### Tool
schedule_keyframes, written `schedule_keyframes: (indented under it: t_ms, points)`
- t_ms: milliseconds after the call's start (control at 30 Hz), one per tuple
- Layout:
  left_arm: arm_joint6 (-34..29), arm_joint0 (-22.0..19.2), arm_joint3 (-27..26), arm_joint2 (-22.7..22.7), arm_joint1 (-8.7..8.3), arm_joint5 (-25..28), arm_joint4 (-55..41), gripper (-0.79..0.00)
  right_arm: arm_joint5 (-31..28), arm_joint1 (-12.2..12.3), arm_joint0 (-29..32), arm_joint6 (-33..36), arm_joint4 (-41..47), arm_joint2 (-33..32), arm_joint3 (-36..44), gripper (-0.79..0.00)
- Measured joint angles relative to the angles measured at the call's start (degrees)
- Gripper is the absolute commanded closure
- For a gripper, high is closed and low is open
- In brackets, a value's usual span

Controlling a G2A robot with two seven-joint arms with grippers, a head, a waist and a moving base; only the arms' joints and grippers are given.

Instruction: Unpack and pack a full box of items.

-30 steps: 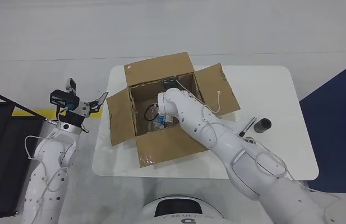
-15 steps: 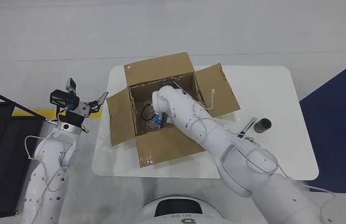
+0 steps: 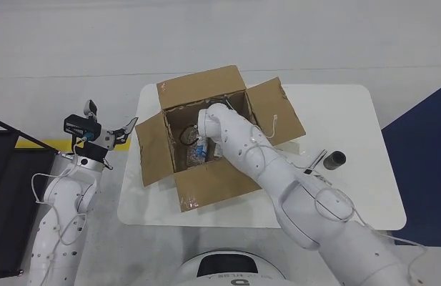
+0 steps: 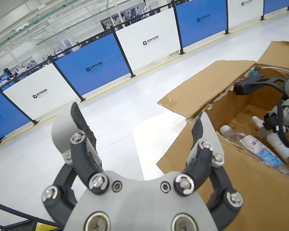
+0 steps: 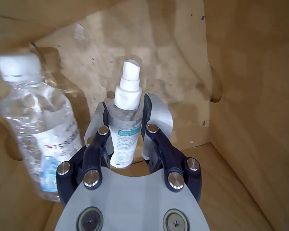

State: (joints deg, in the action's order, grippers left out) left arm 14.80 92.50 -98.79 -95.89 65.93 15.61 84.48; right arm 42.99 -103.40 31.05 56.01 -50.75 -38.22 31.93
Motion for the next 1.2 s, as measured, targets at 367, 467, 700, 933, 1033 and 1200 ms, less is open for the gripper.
schedule_keyframes:
  t_ms: [367,467,700,933,1033,1200]
  points:
    - [0.0,0.0,0.0,0.0,0.00,0.0,0.0,-0.785,1.0,9.9,24.7,-15.7,-8.2,-17.5,40.5,0.000]
    - [0.0,0.0,0.0,0.0,0.00,0.0,0.0,-0.785,-2.7,12.3,35.3,-16.4,-13.5,-22.0,57.3,0.000]
    - [0.0,0.0,0.0,0.0,0.00,0.0,0.0,-0.785,-8.1,14.1,49.9,-24.8,-17.7,-26.8,79.3,0.000]
    - [0.0,0.0,0.0,0.0,0.00,0.0,0.0,-0.785,-4.8,14.7,61.0,-37.1,-19.3,-32.5,91.9,0.000]
    - [0.0,0.0,0.0,0.0,0.00,0.0,0.0,-0.785,-2.2,14.8,66.3,-42.0,-17.5,-36.7,96.5,0.000]
    - [0.0,0.0,0.0,0.0,0.00,0.0,0.0,-0.785,-0.3,14.7,73.1,-48.5,-12.2,-43.0,100.5,0.000]
